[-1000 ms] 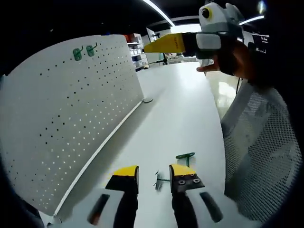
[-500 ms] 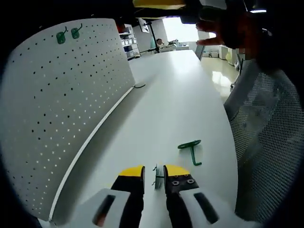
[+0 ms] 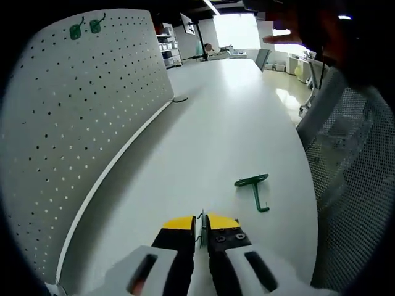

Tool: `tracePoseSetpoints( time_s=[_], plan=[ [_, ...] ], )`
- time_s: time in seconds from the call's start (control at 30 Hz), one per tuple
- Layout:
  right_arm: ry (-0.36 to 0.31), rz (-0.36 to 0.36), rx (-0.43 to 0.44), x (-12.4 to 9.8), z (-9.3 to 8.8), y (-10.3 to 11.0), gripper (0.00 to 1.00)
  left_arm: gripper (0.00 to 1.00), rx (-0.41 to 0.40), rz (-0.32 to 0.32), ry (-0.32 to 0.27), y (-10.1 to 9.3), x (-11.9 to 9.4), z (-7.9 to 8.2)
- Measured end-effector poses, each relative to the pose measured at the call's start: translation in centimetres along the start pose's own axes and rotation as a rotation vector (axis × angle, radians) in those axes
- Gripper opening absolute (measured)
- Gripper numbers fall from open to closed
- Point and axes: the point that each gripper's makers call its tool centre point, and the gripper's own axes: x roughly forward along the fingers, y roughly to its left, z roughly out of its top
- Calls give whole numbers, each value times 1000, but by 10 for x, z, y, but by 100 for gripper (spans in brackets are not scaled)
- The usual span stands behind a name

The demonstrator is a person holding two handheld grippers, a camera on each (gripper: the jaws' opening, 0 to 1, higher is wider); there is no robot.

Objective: Insert the hook assembly into the mounting plate slot until the hook locks in place.

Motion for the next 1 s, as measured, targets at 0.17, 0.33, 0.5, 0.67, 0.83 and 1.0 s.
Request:
tracePoseSetpoints(
  time_s=[0.17,0.33,0.5,0.67,0.83,1.0],
  plan=[
    [-5,4,5,0,1,1,27,2,0,-2,18,-1,3,-4],
    [-3,10,8,1,1,2,27,2,-3,-2,21,-1,3,-4],
    [1,13,5,1,0,3,27,2,-24,11,5,4,-4,0],
    [8,16,-2,2,-2,5,27,1,-48,42,-22,12,-16,5],
    [14,21,-15,2,-2,8,27,1,-88,87,-68,23,-32,13],
    [23,37,-42,3,-4,14,26,1,-162,148,-155,37,-55,27]
  ],
)
